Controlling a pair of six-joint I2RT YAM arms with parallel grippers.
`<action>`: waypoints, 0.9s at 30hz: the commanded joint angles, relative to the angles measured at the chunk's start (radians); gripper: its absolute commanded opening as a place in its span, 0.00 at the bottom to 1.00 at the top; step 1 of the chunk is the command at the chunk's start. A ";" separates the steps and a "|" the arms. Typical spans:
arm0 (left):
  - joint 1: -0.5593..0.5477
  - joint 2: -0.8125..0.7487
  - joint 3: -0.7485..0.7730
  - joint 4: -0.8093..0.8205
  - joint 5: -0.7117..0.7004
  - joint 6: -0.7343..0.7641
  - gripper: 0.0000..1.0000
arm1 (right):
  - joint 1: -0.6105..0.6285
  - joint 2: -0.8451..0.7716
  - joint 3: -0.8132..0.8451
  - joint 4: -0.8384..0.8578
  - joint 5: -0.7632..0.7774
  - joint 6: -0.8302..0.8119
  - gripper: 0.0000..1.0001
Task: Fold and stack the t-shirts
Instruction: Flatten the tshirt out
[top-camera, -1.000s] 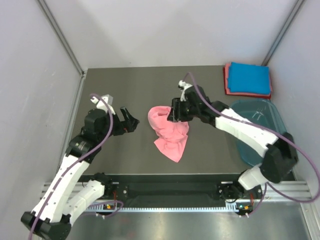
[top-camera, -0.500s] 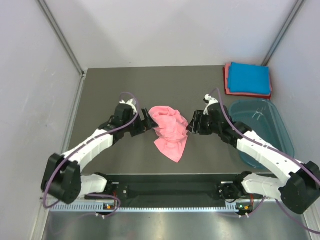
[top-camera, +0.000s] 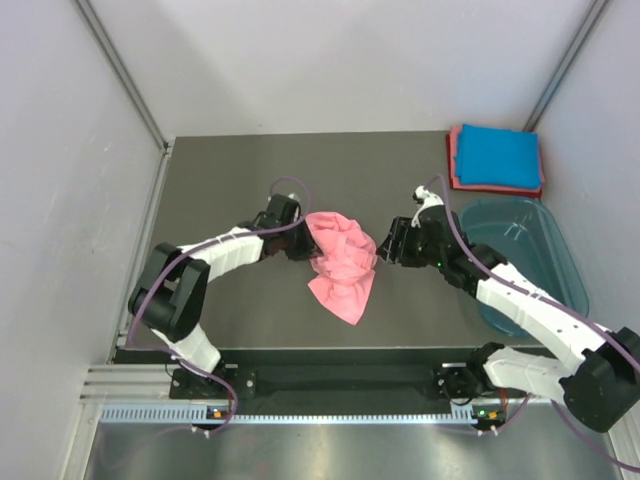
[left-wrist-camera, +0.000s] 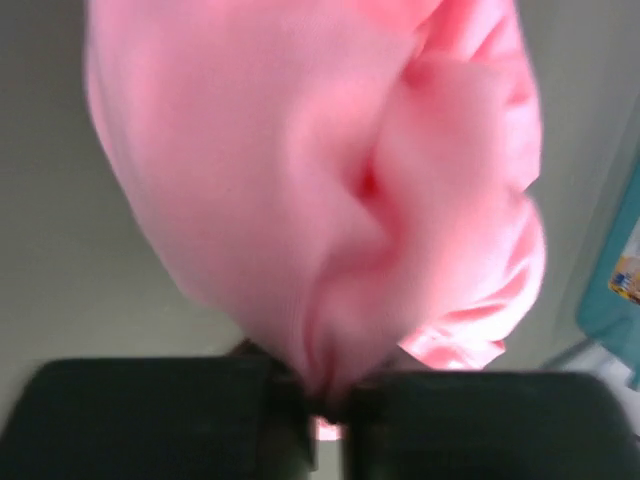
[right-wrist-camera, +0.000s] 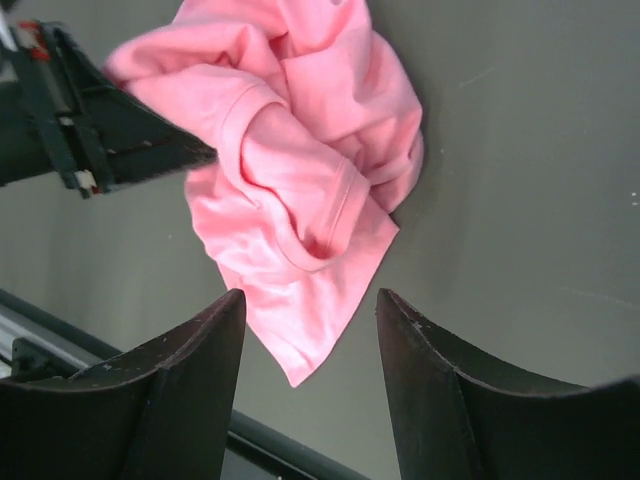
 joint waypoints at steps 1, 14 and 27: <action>0.008 -0.100 0.127 -0.119 -0.168 0.023 0.00 | -0.008 -0.027 0.017 -0.023 0.084 0.034 0.55; 0.432 -0.327 -0.001 -0.175 -0.121 0.079 0.20 | 0.026 -0.109 -0.138 0.048 0.013 0.157 0.50; 0.449 -0.384 0.066 -0.338 -0.134 0.251 0.70 | 0.121 0.300 -0.080 0.485 -0.245 -0.018 0.42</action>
